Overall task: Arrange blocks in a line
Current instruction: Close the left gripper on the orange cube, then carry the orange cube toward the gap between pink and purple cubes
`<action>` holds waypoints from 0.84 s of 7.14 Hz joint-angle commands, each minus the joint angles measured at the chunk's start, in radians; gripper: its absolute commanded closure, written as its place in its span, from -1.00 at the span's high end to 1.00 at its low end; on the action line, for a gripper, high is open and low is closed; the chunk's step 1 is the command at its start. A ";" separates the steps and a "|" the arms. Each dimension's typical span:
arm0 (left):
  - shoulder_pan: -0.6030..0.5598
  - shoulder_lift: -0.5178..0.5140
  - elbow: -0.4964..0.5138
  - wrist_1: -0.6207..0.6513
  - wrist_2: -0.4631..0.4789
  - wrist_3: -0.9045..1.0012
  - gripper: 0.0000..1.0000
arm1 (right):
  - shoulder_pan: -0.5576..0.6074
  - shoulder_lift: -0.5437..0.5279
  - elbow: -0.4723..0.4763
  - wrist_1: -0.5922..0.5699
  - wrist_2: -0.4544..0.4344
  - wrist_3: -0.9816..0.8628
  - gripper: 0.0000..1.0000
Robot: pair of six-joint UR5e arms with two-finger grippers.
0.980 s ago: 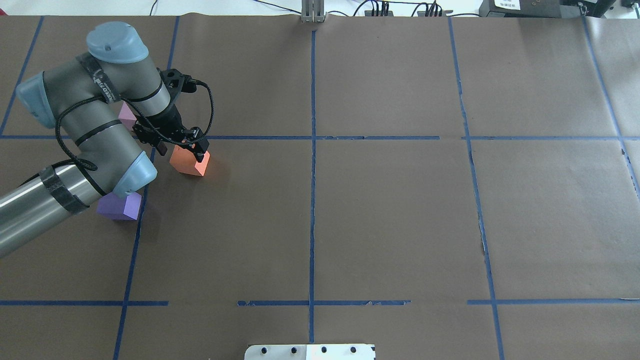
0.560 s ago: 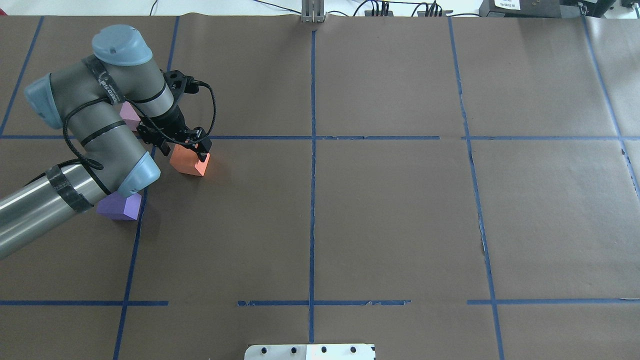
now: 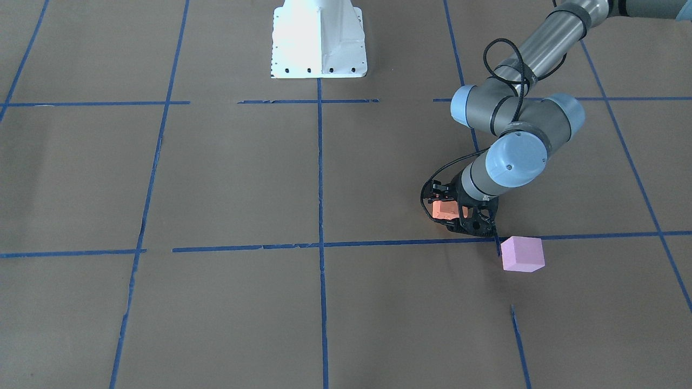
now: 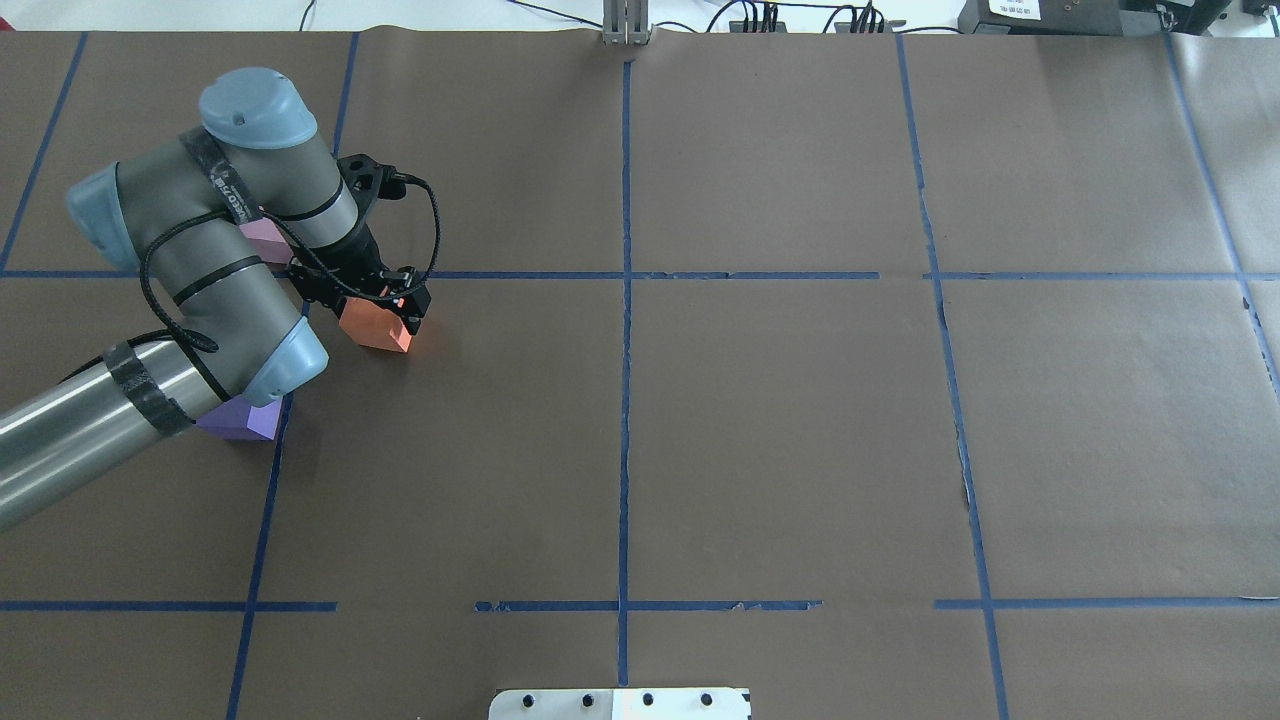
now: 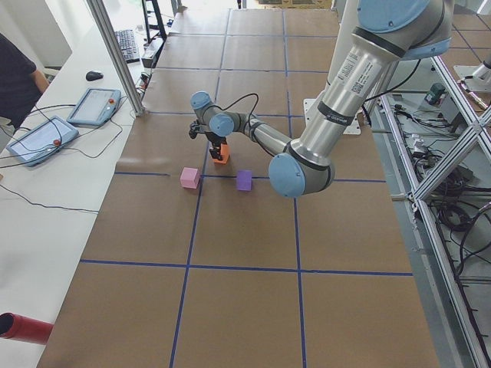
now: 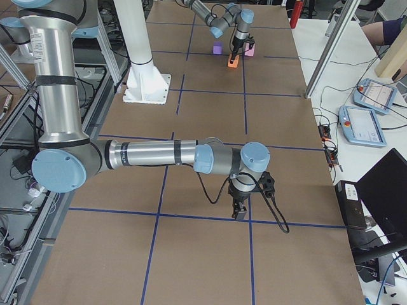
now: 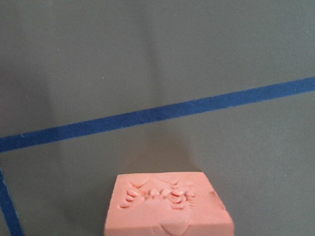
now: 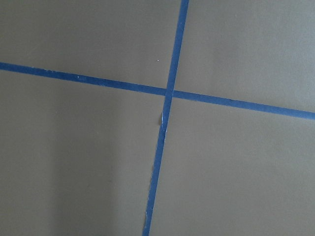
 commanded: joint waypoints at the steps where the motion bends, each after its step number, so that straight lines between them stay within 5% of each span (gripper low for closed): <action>1: 0.001 0.002 0.002 -0.005 0.001 -0.001 0.56 | 0.000 0.000 0.000 0.000 0.000 0.000 1.00; 4: -0.033 -0.001 -0.016 -0.001 0.004 0.001 -0.42 | 0.000 0.000 0.000 0.000 0.000 0.000 1.00; 6: -0.112 0.042 -0.163 0.076 0.011 0.021 -0.44 | 0.000 0.000 0.000 0.000 0.000 0.000 1.00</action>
